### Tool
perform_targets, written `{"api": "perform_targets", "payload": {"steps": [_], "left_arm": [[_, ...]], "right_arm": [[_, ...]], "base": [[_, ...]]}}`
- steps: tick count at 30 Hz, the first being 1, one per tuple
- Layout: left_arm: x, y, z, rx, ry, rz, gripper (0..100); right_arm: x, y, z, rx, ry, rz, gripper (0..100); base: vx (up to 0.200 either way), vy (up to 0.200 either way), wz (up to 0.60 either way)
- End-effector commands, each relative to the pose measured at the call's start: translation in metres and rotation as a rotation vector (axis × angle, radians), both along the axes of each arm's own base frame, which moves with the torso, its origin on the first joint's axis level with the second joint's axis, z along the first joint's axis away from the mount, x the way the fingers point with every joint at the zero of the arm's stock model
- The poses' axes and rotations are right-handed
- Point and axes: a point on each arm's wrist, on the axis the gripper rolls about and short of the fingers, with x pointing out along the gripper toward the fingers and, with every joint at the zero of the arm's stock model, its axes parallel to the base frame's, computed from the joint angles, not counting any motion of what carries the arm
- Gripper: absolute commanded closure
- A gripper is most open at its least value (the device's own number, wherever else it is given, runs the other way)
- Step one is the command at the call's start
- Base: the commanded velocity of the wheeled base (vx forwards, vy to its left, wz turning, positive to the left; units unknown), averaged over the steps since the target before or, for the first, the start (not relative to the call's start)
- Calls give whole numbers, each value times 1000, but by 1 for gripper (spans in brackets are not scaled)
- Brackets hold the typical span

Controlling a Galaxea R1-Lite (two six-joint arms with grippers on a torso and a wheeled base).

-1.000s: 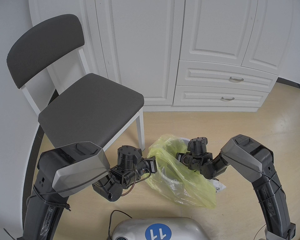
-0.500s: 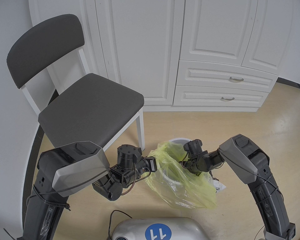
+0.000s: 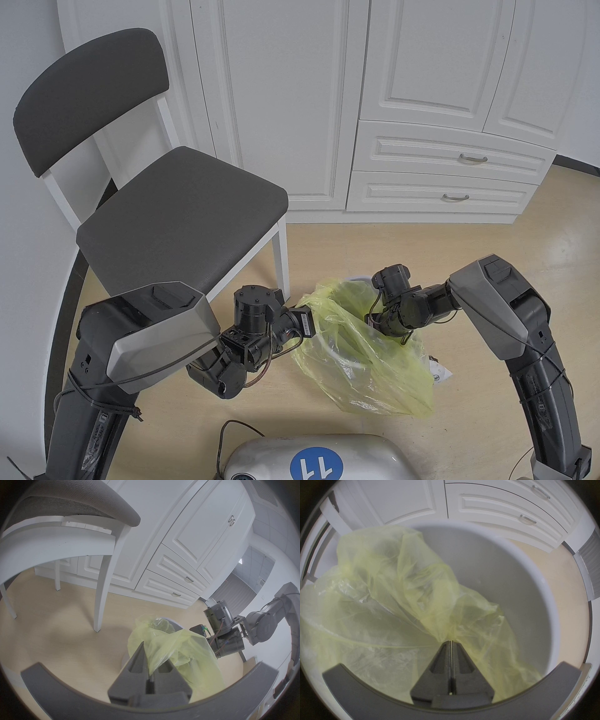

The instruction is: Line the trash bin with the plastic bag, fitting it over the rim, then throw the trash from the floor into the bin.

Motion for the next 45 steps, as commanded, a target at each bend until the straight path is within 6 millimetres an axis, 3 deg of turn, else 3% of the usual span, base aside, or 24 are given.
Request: {"api": "perform_targets", "payload": {"steps": [1, 7, 16, 24, 25, 36, 45], "left_arm": [[0, -2, 1, -6, -7, -3, 100], [-1, -3, 3, -6, -10, -5, 100], [-5, -2, 9, -7, -13, -6, 100], [-10, -3, 18, -10, -23, -14, 100], [-10, -3, 18, -10, -23, -14, 100], [-10, -2, 18, -6, -25, -14, 100], [-12, -1, 22, -5, -30, -14, 100]], "right_arm": [[-7, -4, 24, 4, -15, -2, 100], [-20, -9, 37, 6, -3, 5, 100], [-37, -16, 82, 26, -59, 14, 100], [-70, -27, 115, 19, -154, 122, 100], [-71, -27, 115, 19, -157, 125, 0], [-108, -42, 135, 68, -251, 150, 0], [-151, -47, 120, 37, -385, 245, 0]], "base": [[0, 0, 0], [0, 0, 0], [0, 0, 0], [0, 0, 0], [0, 0, 0], [0, 0, 0], [0, 0, 0]]}}
